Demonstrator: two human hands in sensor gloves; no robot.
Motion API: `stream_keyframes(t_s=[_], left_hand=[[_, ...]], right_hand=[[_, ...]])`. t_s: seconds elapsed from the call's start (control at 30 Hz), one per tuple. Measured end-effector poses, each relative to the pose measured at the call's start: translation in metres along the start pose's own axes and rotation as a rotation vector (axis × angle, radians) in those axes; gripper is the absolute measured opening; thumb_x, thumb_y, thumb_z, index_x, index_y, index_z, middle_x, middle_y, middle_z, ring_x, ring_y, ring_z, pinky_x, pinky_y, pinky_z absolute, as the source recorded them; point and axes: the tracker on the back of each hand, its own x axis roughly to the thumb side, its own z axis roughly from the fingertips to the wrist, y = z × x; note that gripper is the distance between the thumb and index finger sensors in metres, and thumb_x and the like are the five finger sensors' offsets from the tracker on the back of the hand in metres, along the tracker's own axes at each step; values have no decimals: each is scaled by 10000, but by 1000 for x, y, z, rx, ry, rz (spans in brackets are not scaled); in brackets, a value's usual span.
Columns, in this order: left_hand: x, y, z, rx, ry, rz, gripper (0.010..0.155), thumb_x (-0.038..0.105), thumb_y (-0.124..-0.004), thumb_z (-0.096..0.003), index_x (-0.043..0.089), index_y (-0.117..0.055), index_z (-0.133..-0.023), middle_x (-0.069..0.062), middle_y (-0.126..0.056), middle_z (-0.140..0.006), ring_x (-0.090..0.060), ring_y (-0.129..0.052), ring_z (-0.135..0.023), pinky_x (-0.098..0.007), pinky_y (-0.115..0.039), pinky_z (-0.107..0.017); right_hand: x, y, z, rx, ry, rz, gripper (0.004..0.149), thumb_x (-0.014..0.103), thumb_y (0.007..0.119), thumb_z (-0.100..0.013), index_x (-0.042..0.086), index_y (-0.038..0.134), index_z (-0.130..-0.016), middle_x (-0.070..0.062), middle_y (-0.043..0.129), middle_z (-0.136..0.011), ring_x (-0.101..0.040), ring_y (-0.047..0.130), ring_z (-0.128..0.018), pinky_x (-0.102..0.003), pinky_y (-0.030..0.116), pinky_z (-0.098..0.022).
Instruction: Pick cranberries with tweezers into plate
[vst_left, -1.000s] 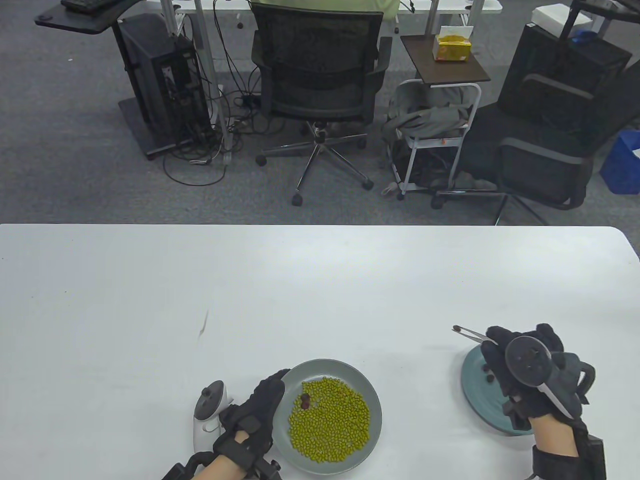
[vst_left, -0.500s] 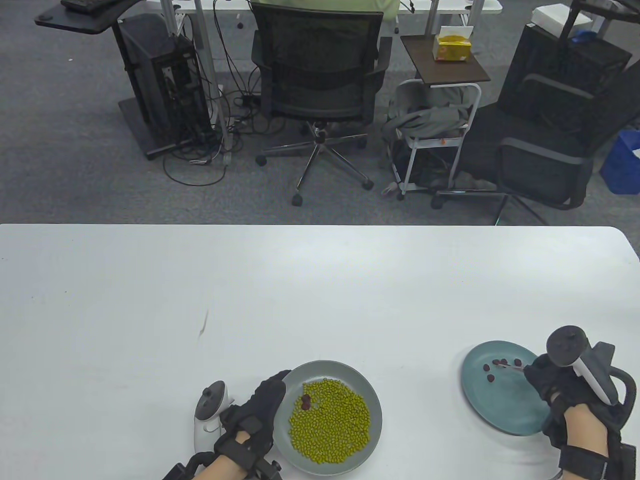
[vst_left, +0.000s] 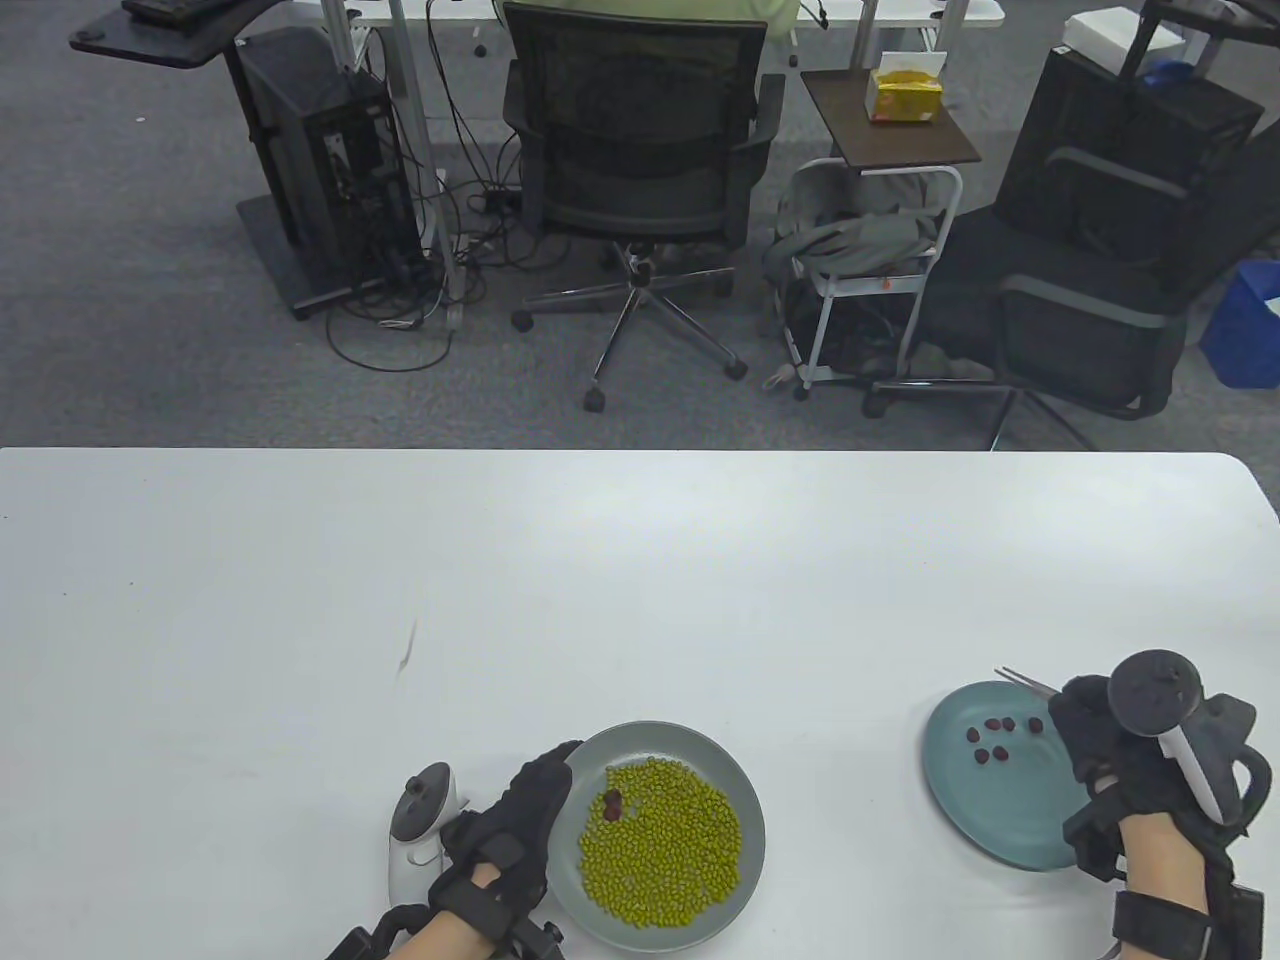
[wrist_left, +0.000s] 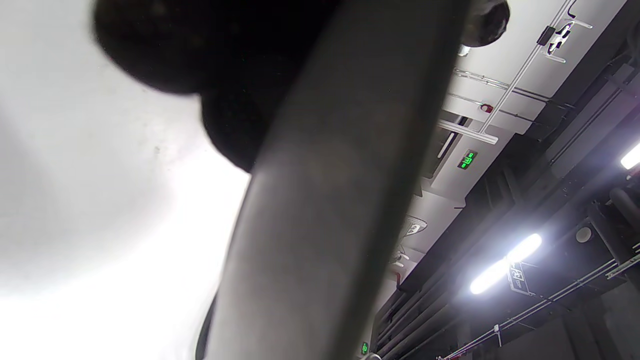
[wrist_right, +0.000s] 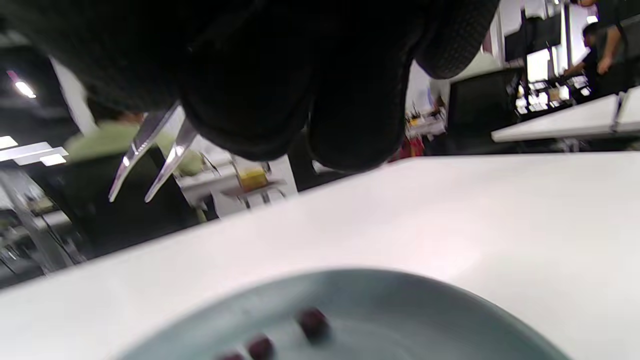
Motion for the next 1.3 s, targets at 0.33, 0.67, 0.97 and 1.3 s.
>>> stream_keyframes(t_s=[0.33, 0.67, 0.97, 1.3], left_hand=[[-2, 0, -4, 16, 13, 10, 604, 525, -596, -528, 220, -428, -1021, -59, -735, -904, -274, -1047, -394, -321, -909, -210], [-3, -3, -6, 8, 20, 1, 603, 526, -594, -529, 222, -426, -1021, -57, -734, -904, -271, -1047, -397, -319, -909, -213], [-5, -7, -7, -4, 26, -8, 604, 526, -595, -528, 222, -427, -1021, -59, -733, -906, -275, -1046, -396, -321, -909, -211], [-5, -6, -6, -3, 25, -18, 604, 526, -595, -528, 219, -427, -1021, -61, -732, -905, -277, -1045, -395, -322, -908, -211]], right_hand=[[118, 16, 69, -195, -475, -7, 482, 554, 750, -344, 333, 822, -766, 193, 927, -523, -113, 923, -650, -478, 509, -761], [202, 36, 159, -163, -920, -10, 479, 552, 739, -342, 350, 808, -771, 199, 916, -534, -103, 909, -659, -472, 494, -767], [216, 49, 181, -123, -1047, -2, 479, 561, 743, -337, 350, 820, -760, 198, 922, -522, -109, 908, -659, -475, 478, -772], [217, 52, 184, -128, -1066, 3, 463, 542, 760, -334, 321, 851, -731, 179, 930, -488, -106, 916, -626, -475, 480, -771]])
